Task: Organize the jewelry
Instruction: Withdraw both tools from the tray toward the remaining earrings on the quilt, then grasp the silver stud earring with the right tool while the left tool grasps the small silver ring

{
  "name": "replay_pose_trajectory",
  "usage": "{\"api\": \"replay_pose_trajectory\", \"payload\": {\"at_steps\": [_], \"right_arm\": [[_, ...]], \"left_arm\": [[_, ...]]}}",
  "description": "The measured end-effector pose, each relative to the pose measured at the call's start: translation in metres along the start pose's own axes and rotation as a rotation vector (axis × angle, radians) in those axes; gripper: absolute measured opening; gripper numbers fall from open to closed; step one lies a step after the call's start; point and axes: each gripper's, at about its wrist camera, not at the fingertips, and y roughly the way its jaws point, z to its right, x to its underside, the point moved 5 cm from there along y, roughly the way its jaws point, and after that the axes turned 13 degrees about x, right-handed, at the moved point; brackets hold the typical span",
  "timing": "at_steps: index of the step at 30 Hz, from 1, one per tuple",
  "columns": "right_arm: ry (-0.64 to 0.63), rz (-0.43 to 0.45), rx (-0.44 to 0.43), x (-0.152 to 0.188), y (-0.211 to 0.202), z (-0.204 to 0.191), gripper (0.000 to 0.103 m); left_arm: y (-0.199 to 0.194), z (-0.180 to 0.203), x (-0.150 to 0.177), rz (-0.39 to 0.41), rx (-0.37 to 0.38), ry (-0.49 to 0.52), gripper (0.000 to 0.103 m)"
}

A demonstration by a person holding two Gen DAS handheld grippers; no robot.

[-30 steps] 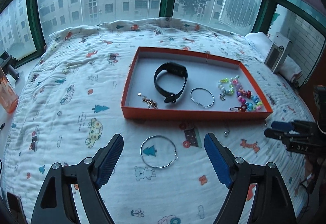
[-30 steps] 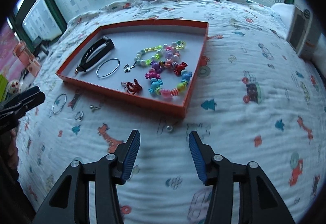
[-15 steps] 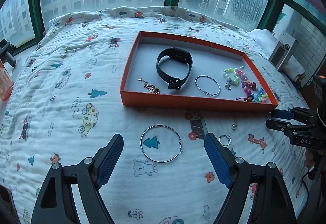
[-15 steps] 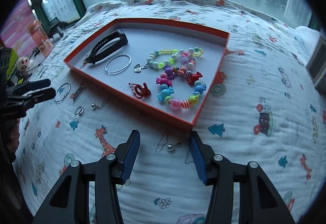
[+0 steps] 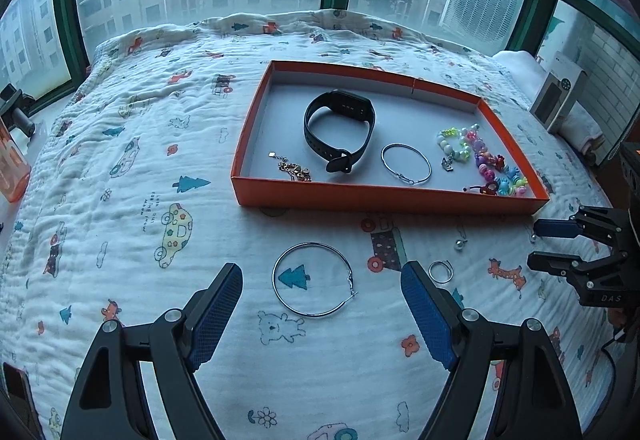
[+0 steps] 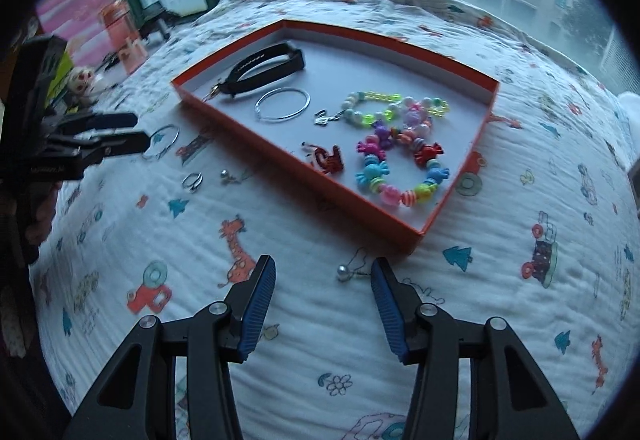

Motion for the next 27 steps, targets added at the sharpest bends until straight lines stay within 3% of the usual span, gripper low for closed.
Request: {"api": "replay_pose_trajectory", "payload": {"at_steps": [5,11,16,21,27], "right_arm": [[0.006,-0.005,0.027,-0.003,0.003,0.004,0.051],[0.088,-0.013,0.105,-0.001,0.003,0.009,0.032],[0.143,-0.005,0.142,0.0,0.003,0.008,0.032],[0.107,0.003,0.178,-0.003,0.006,0.003,0.022],[0.109,0.002,0.187,-0.002,0.005,0.003,0.021]], "left_arm": [[0.001,-0.001,0.001,-0.004,-0.001,-0.003,0.087],[0.002,0.007,0.001,-0.002,0.006,0.016,0.087],[0.003,0.018,0.001,0.0,0.017,0.04,0.087],[0.004,0.025,0.005,-0.009,0.033,0.054,0.087],[0.007,0.037,0.009,-0.012,0.082,0.083,0.087]]}}
